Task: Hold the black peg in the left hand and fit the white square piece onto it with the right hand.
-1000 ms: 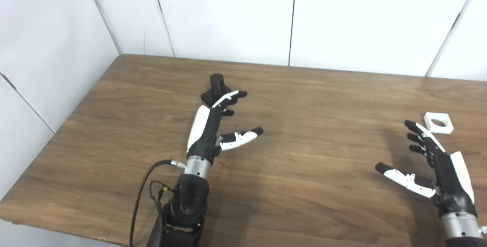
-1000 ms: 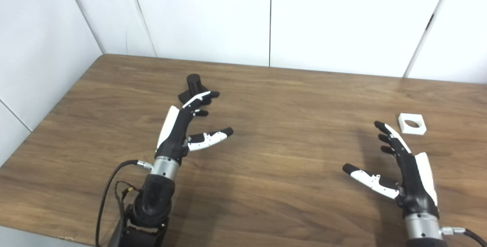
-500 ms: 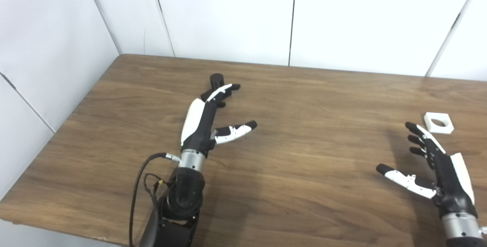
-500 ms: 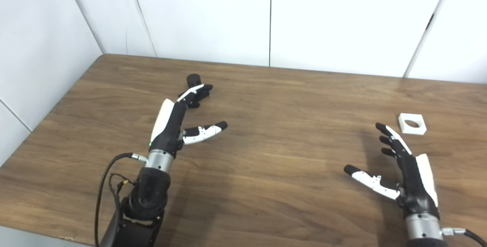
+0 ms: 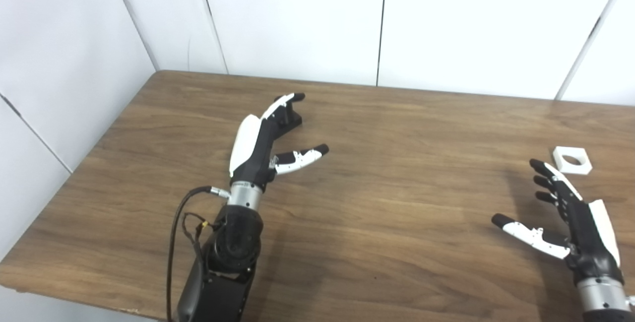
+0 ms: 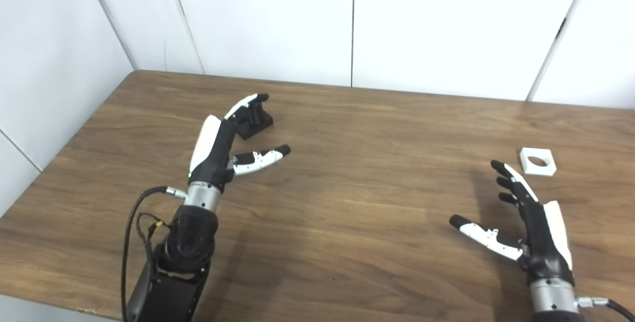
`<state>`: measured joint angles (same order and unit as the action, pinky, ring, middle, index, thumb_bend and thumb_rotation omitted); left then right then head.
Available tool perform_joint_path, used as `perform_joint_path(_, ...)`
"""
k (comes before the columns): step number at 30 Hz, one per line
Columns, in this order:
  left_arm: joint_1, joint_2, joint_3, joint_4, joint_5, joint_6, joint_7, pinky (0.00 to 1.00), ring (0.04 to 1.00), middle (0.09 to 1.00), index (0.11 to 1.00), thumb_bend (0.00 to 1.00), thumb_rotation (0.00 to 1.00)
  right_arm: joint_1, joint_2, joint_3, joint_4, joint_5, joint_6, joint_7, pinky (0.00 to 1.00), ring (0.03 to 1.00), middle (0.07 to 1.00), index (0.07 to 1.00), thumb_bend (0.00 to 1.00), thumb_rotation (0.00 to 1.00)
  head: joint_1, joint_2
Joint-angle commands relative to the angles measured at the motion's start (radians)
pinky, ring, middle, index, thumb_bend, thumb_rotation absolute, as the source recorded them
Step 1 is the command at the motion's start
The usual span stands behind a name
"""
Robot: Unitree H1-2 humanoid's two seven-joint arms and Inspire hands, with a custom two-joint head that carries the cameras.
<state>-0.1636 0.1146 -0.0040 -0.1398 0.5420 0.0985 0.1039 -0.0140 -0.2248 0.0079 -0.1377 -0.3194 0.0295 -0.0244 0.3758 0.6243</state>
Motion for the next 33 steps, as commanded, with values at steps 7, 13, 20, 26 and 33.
perform_joint_path(7, -0.053, 0.032, 0.010, 0.000, 0.047, -0.008, 0.053, 0.87, 0.909, 0.897, 0.837, 0.66, 0.20, -0.025, -0.010, -0.009, -0.023, 0.009, -0.039, -0.003, 0.80, 0.870, 0.898, 0.865, 0.79, 0.31, 0.001, 0.003)
perform_joint_path(13, -0.067, 0.045, 0.021, 0.011, 0.046, 0.011, 0.053, 0.80, 0.894, 0.896, 0.836, 0.67, 0.21, -0.024, -0.014, -0.011, -0.021, 0.014, -0.045, -0.002, 0.80, 0.870, 0.898, 0.865, 0.79, 0.30, 0.002, 0.004)
perform_joint_path(20, -0.084, 0.065, 0.024, 0.031, 0.054, 0.018, 0.070, 0.75, 0.882, 0.895, 0.833, 0.68, 0.21, -0.023, -0.013, -0.015, -0.018, 0.020, -0.047, -0.004, 0.80, 0.868, 0.893, 0.860, 0.79, 0.29, 0.000, 0.003)
perform_joint_path(26, -0.099, 0.080, 0.037, 0.049, 0.033, 0.021, 0.084, 0.77, 0.884, 0.894, 0.823, 0.69, 0.21, -0.018, -0.014, -0.015, -0.018, 0.023, -0.051, -0.003, 0.79, 0.866, 0.893, 0.861, 0.79, 0.30, -0.001, 0.004)
perform_joint_path(33, -0.117, 0.105, 0.055, 0.082, 0.024, 0.027, 0.079, 0.80, 0.895, 0.899, 0.827, 0.69, 0.23, -0.012, -0.014, -0.016, -0.029, 0.028, -0.040, 0.001, 0.80, 0.861, 0.893, 0.862, 0.78, 0.28, -0.003, 0.002)
